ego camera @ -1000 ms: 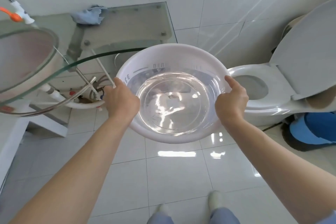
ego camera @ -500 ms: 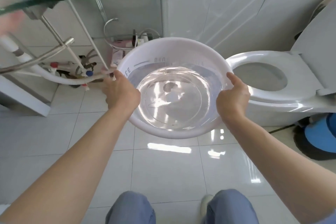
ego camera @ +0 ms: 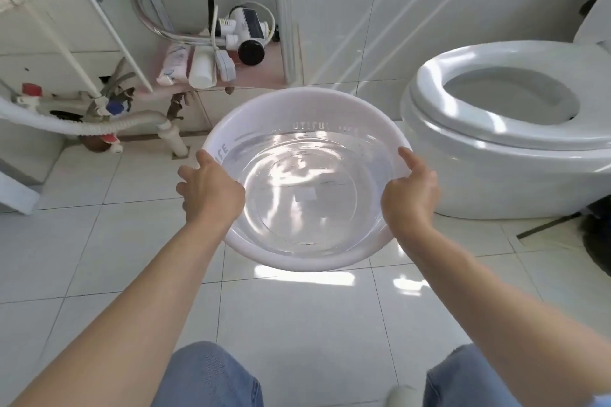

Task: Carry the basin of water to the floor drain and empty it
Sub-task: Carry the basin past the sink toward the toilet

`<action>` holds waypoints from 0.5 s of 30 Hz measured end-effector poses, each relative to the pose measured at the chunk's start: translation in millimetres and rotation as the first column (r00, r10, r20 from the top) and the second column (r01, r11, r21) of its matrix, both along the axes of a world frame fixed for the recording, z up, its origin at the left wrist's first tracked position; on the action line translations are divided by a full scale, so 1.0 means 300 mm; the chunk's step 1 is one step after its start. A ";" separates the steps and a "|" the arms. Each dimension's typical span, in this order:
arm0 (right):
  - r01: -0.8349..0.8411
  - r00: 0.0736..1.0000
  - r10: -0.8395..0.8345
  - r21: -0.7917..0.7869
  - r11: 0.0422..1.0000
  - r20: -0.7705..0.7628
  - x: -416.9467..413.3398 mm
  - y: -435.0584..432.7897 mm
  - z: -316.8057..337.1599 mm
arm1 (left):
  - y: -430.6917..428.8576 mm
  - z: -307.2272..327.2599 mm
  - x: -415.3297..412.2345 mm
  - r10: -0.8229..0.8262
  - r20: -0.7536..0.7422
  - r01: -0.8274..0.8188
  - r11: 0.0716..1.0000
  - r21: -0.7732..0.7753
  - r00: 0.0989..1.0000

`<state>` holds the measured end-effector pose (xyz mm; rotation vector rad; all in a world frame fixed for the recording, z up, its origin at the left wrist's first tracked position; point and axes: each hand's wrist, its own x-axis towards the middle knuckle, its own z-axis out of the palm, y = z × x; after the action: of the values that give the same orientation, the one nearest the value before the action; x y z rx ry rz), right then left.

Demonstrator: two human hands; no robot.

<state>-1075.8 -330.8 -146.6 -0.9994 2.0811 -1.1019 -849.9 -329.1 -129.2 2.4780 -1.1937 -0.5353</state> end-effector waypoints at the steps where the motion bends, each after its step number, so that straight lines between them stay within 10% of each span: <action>1: 0.001 1.000 -0.001 -0.006 1.000 0.003 0.004 -0.009 -0.038 | -0.011 -0.038 0.002 0.000 0.000 0.000 1.000 -0.006 1.000; 15: -0.023 0.999 0.025 -0.036 0.999 0.043 0.018 -0.108 -0.368 | -0.098 -0.330 -0.007 0.042 0.021 -0.042 0.999 -0.005 0.999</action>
<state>-1070.4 -363.1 -257.1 -1.0064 2.0170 -1.1414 -851.9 -358.5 -228.2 2.5043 -1.1462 -0.4959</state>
